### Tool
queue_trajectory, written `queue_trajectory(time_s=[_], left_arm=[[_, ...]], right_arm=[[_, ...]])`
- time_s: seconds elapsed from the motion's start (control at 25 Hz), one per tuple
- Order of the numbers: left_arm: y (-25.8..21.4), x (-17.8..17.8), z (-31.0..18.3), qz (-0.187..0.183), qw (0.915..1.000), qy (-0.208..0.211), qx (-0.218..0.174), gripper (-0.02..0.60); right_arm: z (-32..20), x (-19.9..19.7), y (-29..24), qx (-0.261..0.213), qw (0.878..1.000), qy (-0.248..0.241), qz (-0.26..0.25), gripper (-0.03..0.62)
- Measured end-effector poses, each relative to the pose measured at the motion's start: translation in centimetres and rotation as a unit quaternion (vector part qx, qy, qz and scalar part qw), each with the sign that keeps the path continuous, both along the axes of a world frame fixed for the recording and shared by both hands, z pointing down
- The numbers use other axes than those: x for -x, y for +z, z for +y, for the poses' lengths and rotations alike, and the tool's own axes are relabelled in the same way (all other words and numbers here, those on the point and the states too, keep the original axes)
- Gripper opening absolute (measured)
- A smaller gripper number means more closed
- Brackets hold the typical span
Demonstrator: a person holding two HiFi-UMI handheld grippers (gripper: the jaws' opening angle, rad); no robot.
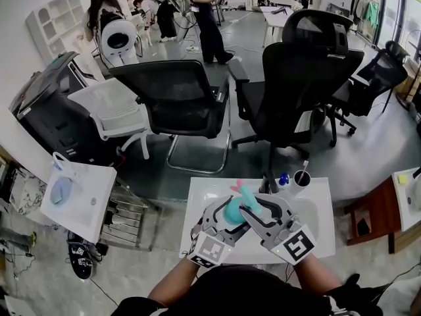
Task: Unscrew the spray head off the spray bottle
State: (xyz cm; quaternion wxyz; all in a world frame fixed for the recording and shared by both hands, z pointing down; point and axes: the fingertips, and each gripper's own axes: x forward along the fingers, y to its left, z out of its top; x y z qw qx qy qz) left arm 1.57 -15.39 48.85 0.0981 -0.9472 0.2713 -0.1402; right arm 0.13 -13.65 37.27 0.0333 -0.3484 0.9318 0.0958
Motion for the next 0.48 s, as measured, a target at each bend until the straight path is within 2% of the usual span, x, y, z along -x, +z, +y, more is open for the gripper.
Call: queue_trajectory(time_s=[0.24,0.4,0.48], left_arm=[[-0.9,-0.4,2.0,0.003,0.9954,0.096,-0.007,0.39],[-1.0,-0.2,3.5,0.001,0.9886,0.15,-0.011,0.39],[-1.5,-0.3,4.1,0.009,0.9851,0.171,-0.014,0.39]], right_arm=[[2.3,0.1,0.4,-0.018,0.993,-0.098,0.061,0.13],[4.0,0.4,0.4,-0.026,0.979,-0.175,0.1,0.13],[4.6,0.5,0.1,-0.028,0.974,-0.199,0.109,0.13]])
